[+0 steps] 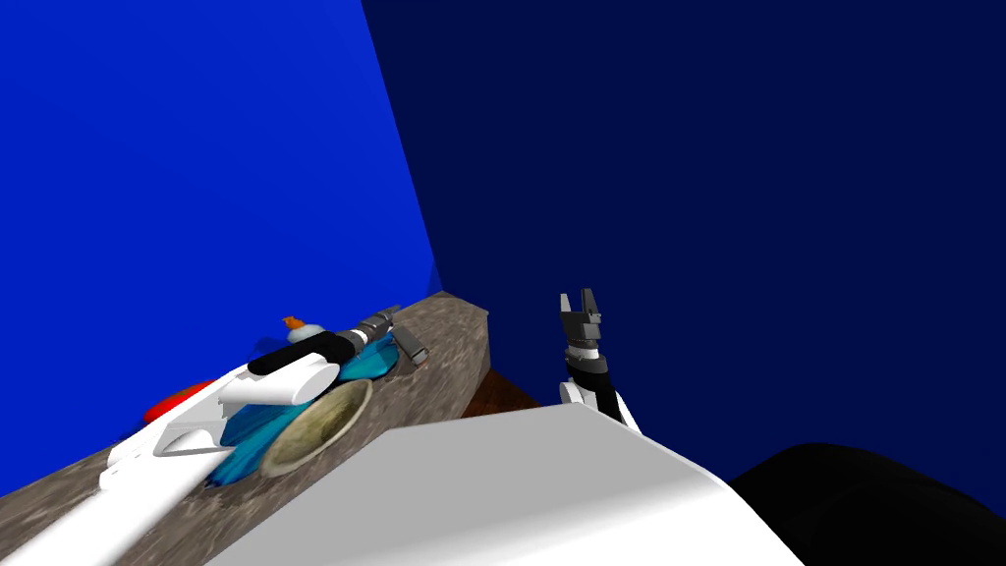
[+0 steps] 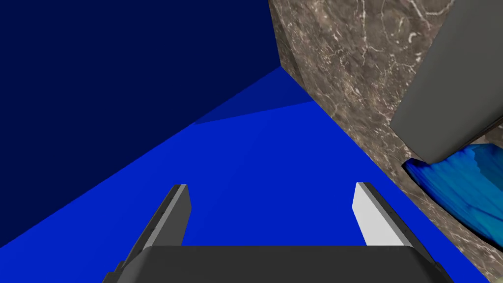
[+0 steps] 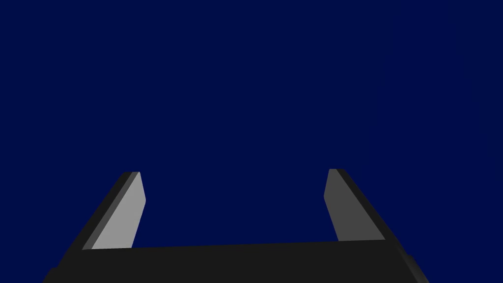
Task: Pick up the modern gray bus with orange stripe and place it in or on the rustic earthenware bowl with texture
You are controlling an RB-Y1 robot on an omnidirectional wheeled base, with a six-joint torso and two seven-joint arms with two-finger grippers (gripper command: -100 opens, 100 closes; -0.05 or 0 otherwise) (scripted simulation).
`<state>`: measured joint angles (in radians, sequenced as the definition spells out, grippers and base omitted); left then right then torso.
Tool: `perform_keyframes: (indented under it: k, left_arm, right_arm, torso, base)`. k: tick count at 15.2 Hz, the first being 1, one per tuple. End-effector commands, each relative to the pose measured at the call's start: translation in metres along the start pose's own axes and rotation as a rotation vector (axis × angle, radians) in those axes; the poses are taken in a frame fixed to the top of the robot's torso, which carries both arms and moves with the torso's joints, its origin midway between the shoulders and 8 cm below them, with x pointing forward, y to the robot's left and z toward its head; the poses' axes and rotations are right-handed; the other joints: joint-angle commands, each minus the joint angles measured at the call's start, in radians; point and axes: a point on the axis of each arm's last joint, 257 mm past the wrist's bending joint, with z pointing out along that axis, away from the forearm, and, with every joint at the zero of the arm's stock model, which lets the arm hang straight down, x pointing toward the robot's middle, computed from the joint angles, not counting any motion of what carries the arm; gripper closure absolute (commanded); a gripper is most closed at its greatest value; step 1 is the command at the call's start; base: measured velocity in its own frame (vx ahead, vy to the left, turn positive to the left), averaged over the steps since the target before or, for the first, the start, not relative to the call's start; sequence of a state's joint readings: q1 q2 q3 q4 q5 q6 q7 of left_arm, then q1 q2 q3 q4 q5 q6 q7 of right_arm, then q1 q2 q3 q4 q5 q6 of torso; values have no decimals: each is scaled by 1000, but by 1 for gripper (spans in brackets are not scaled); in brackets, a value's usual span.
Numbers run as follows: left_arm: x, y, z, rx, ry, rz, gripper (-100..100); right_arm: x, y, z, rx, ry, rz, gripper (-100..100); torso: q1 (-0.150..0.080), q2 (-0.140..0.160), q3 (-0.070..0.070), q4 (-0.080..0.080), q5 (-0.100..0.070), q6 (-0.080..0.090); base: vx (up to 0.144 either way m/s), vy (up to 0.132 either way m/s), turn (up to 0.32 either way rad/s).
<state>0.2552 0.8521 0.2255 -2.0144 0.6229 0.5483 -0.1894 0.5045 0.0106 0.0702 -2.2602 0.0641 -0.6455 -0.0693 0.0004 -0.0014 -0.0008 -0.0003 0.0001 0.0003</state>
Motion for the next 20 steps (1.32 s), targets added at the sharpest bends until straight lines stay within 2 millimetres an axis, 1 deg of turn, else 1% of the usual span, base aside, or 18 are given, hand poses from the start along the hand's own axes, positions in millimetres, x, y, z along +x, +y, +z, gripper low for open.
perform_keyframes:
  k: [1,3,4,6,7,8,10,11,13,14,15,17,18,20]
  left_arm:
    - [-3,11,-1,-50,10,10,-100]
    - [-2,19,-1,-81,16,10,-100]
    - [-8,25,-1,-113,23,21,-100]
    - [-6,35,-2,-152,31,21,-100]
    - [-6,36,-2,-157,32,21,-100]
    - [-11,45,-3,-200,42,32,-100]
    - [-10,53,-5,-232,49,32,-100]
    - [-15,59,-6,-265,59,43,-100]
    - [-13,69,-9,-305,68,43,-100]
    - [-13,70,-9,-306,68,43,-100]
    - [-17,79,-12,-350,82,53,-100]
    - [-15,86,-15,-379,89,53,-100]
    - [-19,92,-17,-411,101,62,-100]
    - [-17,101,-22,-449,110,62,-100]
  right_arm:
    - [0,0,0,0,0,0,0]
    - [0,0,0,0,0,0,0]
    - [0,0,0,0,0,0,0]
    - [0,0,0,0,0,0,0]
    - [0,0,0,0,0,0,0]
    - [0,0,0,0,0,0,0]
    - [0,0,0,0,0,0,0]
    - [0,0,0,0,0,0,0]
    - [0,0,0,0,0,0,0]
    - [0,0,0,0,0,0,0]
    - [0,0,0,0,0,0,0]
    - [0,0,0,0,0,0,0]
    - [0,0,0,0,0,0,0]
    - [0,0,0,0,0,0,0]
  torso:
    - [0,0,0,0,0,0]
    - [0,0,0,0,0,0]
    - [0,0,0,0,0,0]
    - [0,0,0,0,0,0]
    - [0,0,0,0,0,0]
    - [0,0,0,0,0,0]
    - [-1,0,0,0,0,0]
    - [-1,0,0,0,0,0]
    - [-1,-1,0,0,0,0]
    - [-1,0,0,0,0,0]
    - [-1,0,0,0,0,0]
    - [-1,-1,0,0,0,0]
    - [-1,-1,0,0,0,0]
    - [-1,-1,-1,0,0,0]
  base:
    - [11,0,-92]
    - [4,1,-22]
    - [9,-4,-92]
    - [10,-2,-74]
    - [5,1,1]
    - [11,-5,-72]
    - [14,-4,-86]
    - [17,-6,-81]
    - [17,-5,-76]
    - [8,-1,3]
    - [14,-6,-70]
    - [17,-6,-74]
    - [23,-9,-100]
    - [22,-11,-70]
